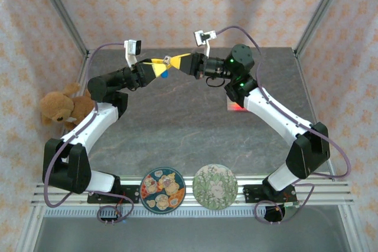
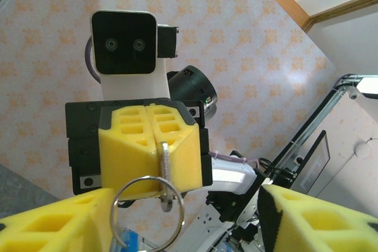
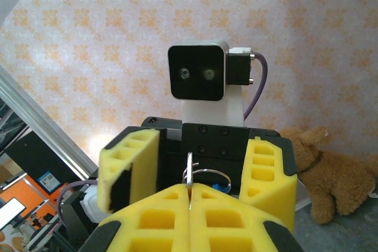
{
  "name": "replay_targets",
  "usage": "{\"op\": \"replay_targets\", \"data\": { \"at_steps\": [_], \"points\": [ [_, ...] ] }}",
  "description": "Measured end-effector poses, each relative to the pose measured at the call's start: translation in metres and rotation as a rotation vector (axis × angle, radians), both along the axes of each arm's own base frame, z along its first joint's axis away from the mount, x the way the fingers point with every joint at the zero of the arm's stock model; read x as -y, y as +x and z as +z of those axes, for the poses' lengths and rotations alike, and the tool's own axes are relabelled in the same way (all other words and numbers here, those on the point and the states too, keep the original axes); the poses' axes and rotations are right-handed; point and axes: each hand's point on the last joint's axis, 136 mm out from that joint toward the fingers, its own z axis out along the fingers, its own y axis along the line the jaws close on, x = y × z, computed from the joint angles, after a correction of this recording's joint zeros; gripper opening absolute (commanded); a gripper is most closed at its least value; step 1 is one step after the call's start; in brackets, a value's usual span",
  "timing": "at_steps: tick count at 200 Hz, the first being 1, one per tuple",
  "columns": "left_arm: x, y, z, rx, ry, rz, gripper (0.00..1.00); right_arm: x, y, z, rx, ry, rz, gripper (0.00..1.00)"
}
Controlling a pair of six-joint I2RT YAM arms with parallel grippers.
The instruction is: Remove the keys from the keyring
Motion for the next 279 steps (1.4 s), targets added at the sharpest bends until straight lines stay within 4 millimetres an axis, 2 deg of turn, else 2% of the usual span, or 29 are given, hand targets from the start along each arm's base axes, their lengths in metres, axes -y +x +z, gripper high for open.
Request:
{"op": "replay_targets", "data": {
  "at_steps": [23, 98, 143, 154, 205, 279],
  "points": [
    [0.0000, -0.0001, 0.0002, -0.001, -0.001, -0.001, 0.50, 0.0000, -0.0011, 0.0020, 0.002, 0.010, 0.009, 0.00],
    [0.0001, 0.0003, 0.0001, -0.005, -0.001, -0.002, 0.45, -0.0032, 0.0005, -0.0003, -0.023, 0.023, 0.038, 0.00],
    [0.0002, 0.0011, -0.0004, -0.010, -0.001, -0.003, 0.33, -0.0025, -0.0025, 0.0021, -0.016, 0.029, 0.052, 0.00],
    [0.0002, 0.0010, -0.0004, -0.011, -0.001, -0.004, 0.33, -0.0024, -0.0028, 0.0026, -0.013, 0.031, 0.053, 0.00],
    [0.0002, 0.0003, 0.0016, -0.007, -0.002, -0.006, 0.17, -0.0016, -0.0036, 0.0051, -0.013, 0.039, 0.056, 0.00],
    [0.0006, -0.0011, 0.0019, -0.001, 0.004, -0.011, 0.03, -0.0012, -0.0027, 0.0040, -0.014, 0.039, 0.052, 0.00]
  ]
}}
